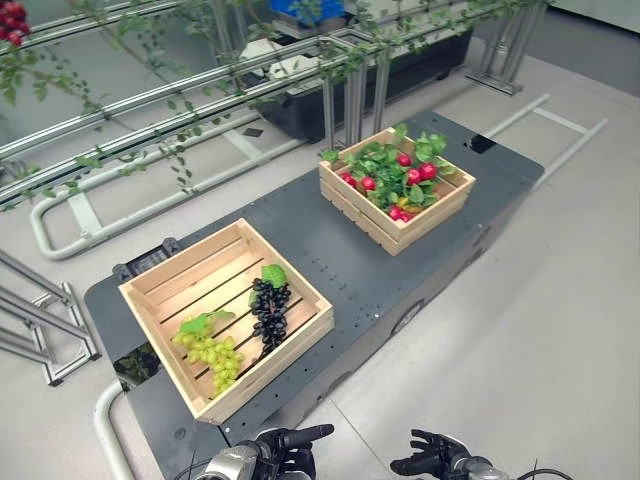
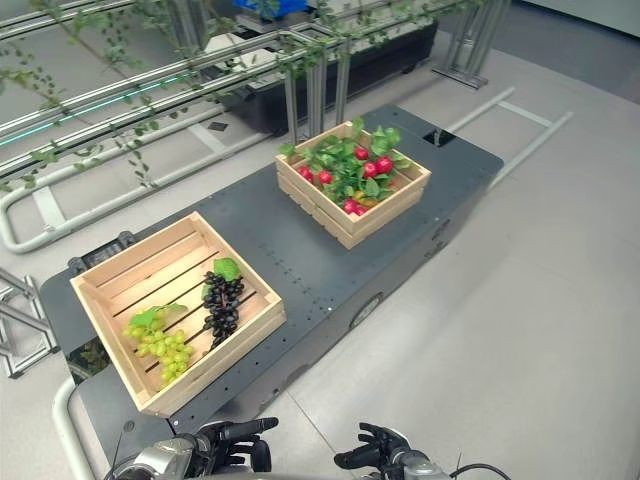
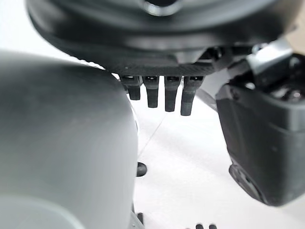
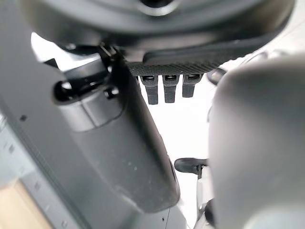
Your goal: Pick up the fruits from the basket on one side to the basket on the other side
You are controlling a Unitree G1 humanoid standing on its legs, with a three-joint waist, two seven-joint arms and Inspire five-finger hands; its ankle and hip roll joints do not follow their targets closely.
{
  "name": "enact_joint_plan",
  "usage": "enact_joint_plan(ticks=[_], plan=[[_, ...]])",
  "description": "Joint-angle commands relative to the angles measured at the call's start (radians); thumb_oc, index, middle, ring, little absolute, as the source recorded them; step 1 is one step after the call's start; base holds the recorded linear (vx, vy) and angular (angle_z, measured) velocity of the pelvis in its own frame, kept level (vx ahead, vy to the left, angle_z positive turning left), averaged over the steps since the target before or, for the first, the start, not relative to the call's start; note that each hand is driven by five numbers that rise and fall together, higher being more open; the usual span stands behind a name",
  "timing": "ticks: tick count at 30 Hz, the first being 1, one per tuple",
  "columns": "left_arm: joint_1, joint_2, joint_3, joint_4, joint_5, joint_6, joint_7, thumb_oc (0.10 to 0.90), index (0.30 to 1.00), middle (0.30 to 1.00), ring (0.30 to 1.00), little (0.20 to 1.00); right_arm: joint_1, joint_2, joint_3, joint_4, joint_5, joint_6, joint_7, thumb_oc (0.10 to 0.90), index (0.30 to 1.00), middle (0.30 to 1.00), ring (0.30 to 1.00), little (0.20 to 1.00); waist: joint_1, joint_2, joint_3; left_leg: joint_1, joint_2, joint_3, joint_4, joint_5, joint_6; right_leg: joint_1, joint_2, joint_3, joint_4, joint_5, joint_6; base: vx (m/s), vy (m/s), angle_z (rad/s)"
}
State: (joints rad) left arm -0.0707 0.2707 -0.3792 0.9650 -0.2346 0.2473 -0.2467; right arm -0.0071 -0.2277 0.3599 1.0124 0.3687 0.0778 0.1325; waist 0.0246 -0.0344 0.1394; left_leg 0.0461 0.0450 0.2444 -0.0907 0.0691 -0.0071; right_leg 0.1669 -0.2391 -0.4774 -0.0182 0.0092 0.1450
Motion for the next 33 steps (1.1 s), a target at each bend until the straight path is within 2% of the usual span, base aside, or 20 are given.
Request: enact_joint_plan(ticks=[1,3,5,6,7,8,10,11,13,15,16,17,19,21,24,28,31,32,33], plan=[[-0.072,-0.010,-0.042,0.016,-0.032,-0.026,-0.038,0.800,0.900,0.900,0.900,0.900,-0.032,-0.017,0.005,-0.027,0.005,-0.038,0.000,0.800,0.900,0.900,0.900,0.900,0.032,0.019,-0.008,0.035,0.017,0.047,0.003,-0.067,-0.030,-0.105,-0.023,0.043,0.067,0.066,0.049,0.01,0.247,0.26],[-0.077,-0.009,-0.046,0.007,-0.048,-0.038,-0.026,0.800,0.900,0.900,0.900,0.900,-0.031,-0.022,0.006,-0.028,-0.001,-0.036,-0.008,0.800,0.900,0.900,0.900,0.900,0.038,0.017,0.000,0.030,0.001,0.033,0.003,-0.074,-0.015,-0.125,-0.041,0.055,0.127,0.082,0.055,0.02,0.244,0.52],[-0.076,-0.001,-0.050,-0.030,-0.041,-0.049,0.003,0.800,0.900,0.900,0.900,0.900,-0.032,-0.027,0.003,-0.042,0.030,-0.037,-0.014,0.800,0.900,0.900,0.900,0.900,0.044,0.013,0.015,0.029,-0.023,0.005,0.003,-0.084,0.010,-0.187,-0.073,0.085,0.272,0.122,0.066,0.03,0.217,0.51],[-0.075,0.005,-0.054,-0.042,-0.041,-0.053,0.006,0.800,0.900,0.900,0.900,0.900,-0.031,-0.030,0.000,-0.045,0.038,-0.038,-0.015,0.800,0.900,0.900,0.900,0.900,0.044,0.013,0.019,0.029,-0.026,-0.002,0.003,-0.087,0.015,-0.205,-0.079,0.095,0.306,0.131,0.068,0.04,0.135,0.32],[-0.071,0.017,-0.061,-0.081,-0.046,-0.035,0.006,0.800,0.900,0.900,0.900,0.900,-0.027,-0.032,-0.003,-0.064,0.056,-0.030,-0.020,0.800,0.900,0.900,0.900,0.900,0.039,0.013,0.032,0.032,-0.029,-0.019,0.003,-0.090,0.023,-0.241,-0.072,0.135,0.362,0.136,0.066,-0.01,0.064,0.41],[-0.071,0.020,-0.061,-0.092,-0.045,-0.032,0.008,0.800,0.900,0.900,0.900,0.900,-0.027,-0.034,-0.005,-0.069,0.059,-0.027,-0.021,0.800,0.900,0.900,0.900,0.900,0.035,0.013,0.034,0.021,-0.027,-0.020,0.003,-0.077,0.029,-0.255,-0.060,0.141,0.356,0.147,0.050,0.00,0.009,0.49],[-0.064,0.036,-0.065,-0.124,-0.037,-0.017,0.006,0.800,0.900,0.900,0.900,0.900,-0.012,-0.033,-0.009,-0.082,0.061,-0.025,-0.024,0.800,0.900,0.900,0.900,0.900,0.019,0.005,0.041,0.022,-0.028,-0.050,0.003,-0.079,0.030,-0.274,-0.011,0.197,0.318,0.138,0.048,0.04,-0.090,0.63],[-0.059,0.044,-0.055,-0.148,-0.032,-0.013,-0.002,0.800,0.900,0.900,0.900,0.900,-0.002,-0.030,-0.011,-0.089,0.063,-0.027,-0.025,0.800,0.900,0.900,0.900,0.900,0.013,-0.004,0.043,0.018,-0.031,-0.069,0.003,-0.081,0.029,-0.275,0.009,0.228,0.250,0.145,0.051,0.07,-0.136,0.69],[-0.055,0.052,-0.051,-0.171,-0.044,-0.014,-0.008,0.800,0.900,0.900,0.900,0.900,0.006,-0.027,-0.012,-0.087,0.066,-0.036,-0.021,0.800,0.900,0.900,0.900,0.900,0.010,-0.013,0.046,0.013,-0.036,-0.078,0.006,-0.089,0.029,-0.270,0.014,0.253,0.175,0.160,0.056,0.06,-0.163,0.56],[-0.059,0.055,-0.047,-0.199,-0.051,-0.047,-0.015,0.800,0.900,0.900,0.900,0.900,0.012,-0.018,-0.011,-0.070,0.067,-0.054,-0.013,0.800,0.900,0.900,0.900,0.900,0.005,-0.028,0.046,0.001,-0.043,-0.112,0.014,-0.111,0.033,-0.273,0.020,0.330,0.040,0.199,0.066,0.10,-0.290,0.52],[-0.059,0.056,-0.047,-0.200,-0.051,-0.052,-0.017,0.800,0.900,0.900,0.900,0.900,0.012,-0.018,-0.011,-0.069,0.068,-0.055,-0.013,0.800,0.900,0.900,0.900,0.900,0.004,-0.028,0.046,0.001,-0.043,-0.115,0.015,-0.112,0.033,-0.271,0.020,0.333,0.034,0.201,0.066,0.13,-0.342,0.48],[-0.061,0.064,-0.048,-0.226,-0.039,-0.072,-0.039,0.800,0.900,0.900,0.900,0.900,0.012,-0.014,-0.013,-0.063,0.075,-0.055,-0.009,0.800,0.900,0.900,0.900,0.900,-0.002,-0.033,0.044,0.003,-0.034,-0.128,0.019,-0.121,0.031,-0.275,0.028,0.364,0.008,0.206,0.067,0.11,-0.283,0.48],[-0.059,0.070,-0.052,-0.261,-0.050,-0.079,-0.046,0.800,0.900,0.900,0.900,0.900,0.010,-0.012,-0.012,-0.067,0.080,-0.048,-0.010,0.800,0.900,0.900,0.900,0.900,-0.003,-0.032,0.039,0.000,-0.011,-0.135,0.028,-0.116,0.024,-0.258,0.053,0.357,0.014,0.145,0.057,0.12,-0.342,0.59],[-0.054,0.070,-0.057,-0.288,-0.079,-0.079,-0.038,0.800,0.900,0.900,0.900,0.900,0.008,-0.012,-0.008,-0.073,0.090,-0.037,-0.014,0.800,0.900,0.900,0.900,0.900,-0.005,-0.033,0.036,-0.001,0.006,-0.142,0.043,-0.112,0.016,-0.243,0.071,0.356,0.008,0.118,0.051,0.11,-0.242,0.65],[-0.033,0.071,-0.062,-0.368,-0.128,-0.102,-0.050,0.800,0.900,0.900,0.900,0.900,0.020,-0.022,-0.009,-0.095,0.069,-0.017,-0.019,0.800,0.900,0.900,0.900,0.900,-0.011,-0.032,0.026,0.012,0.028,-0.132,0.043,-0.103,-0.005,-0.199,0.091,0.351,-0.036,0.097,0.030,0.16,-0.193,0.19],[-0.024,0.085,-0.087,-0.435,-0.111,-0.117,-0.074,0.800,0.900,0.900,0.900,0.900,0.034,-0.030,-0.019,-0.102,0.053,0.001,-0.023,0.800,0.900,0.900,0.900,0.900,-0.020,-0.028,0.014,0.021,0.051,-0.112,0.037,-0.092,-0.026,-0.166,0.108,0.340,-0.063,0.075,0.008,0.14,-0.109,-0.04],[-0.037,0.101,-0.116,-0.516,-0.078,-0.131,-0.116,0.800,0.900,0.900,0.900,0.900,0.047,-0.045,-0.020,-0.126,0.060,0.014,-0.037,0.800,0.900,0.900,0.900,0.900,-0.032,-0.023,0.015,0.007,0.071,-0.072,0.041,-0.078,-0.042,-0.167,0.109,0.314,-0.069,0.068,-0.001,0.04,-0.032,0.15],[-0.046,0.114,-0.131,-0.543,-0.055,-0.148,-0.122,0.800,0.900,0.900,0.900,0.900,0.050,-0.048,-0.022,-0.125,0.066,0.008,-0.038,0.800,0.900,0.900,0.900,0.900,-0.037,-0.017,0.017,0.004,0.075,-0.057,0.032,-0.071,-0.045,-0.168,0.108,0.299,-0.069,0.065,-0.002,-0.02,0.041,0.36],[-0.068,0.152,-0.146,-0.625,-0.031,-0.183,-0.139,0.800,0.900,0.900,0.900,0.900,0.048,-0.059,-0.023,-0.127,0.078,0.000,-0.044,0.800,0.900,0.900,0.900,0.900,-0.040,-0.007,0.025,-0.004,0.069,-0.069,0.021,-0.066,-0.047,-0.176,0.106,0.293,-0.069,0.065,-0.001,-0.04,0.067,0.42]])
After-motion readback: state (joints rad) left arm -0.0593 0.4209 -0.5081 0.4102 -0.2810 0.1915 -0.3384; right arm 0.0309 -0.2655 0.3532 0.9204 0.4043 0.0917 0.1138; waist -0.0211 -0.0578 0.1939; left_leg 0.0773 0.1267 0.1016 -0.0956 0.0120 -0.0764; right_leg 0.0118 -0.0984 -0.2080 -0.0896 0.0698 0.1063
